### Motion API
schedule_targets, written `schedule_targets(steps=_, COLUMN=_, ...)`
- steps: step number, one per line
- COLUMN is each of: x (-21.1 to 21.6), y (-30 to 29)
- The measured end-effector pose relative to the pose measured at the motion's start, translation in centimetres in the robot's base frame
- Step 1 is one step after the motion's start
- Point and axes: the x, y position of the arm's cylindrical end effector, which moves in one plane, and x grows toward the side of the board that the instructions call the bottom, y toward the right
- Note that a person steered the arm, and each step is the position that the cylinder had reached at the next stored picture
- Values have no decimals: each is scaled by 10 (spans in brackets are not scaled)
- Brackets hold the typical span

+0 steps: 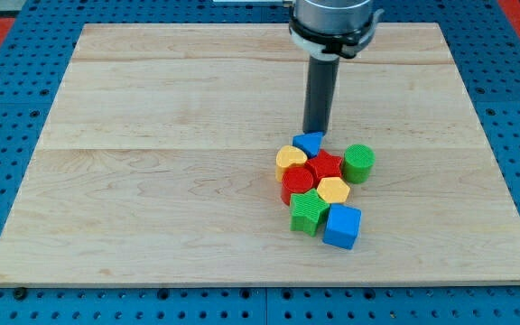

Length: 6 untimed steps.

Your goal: Point arm above yellow heart and blue triangle

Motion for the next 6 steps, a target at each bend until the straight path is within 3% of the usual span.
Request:
schedule_targets(steps=2, x=23, y=35)
schedule_targets(steps=3, x=-7, y=28)
schedule_targets(steps=6, x=-12, y=-36)
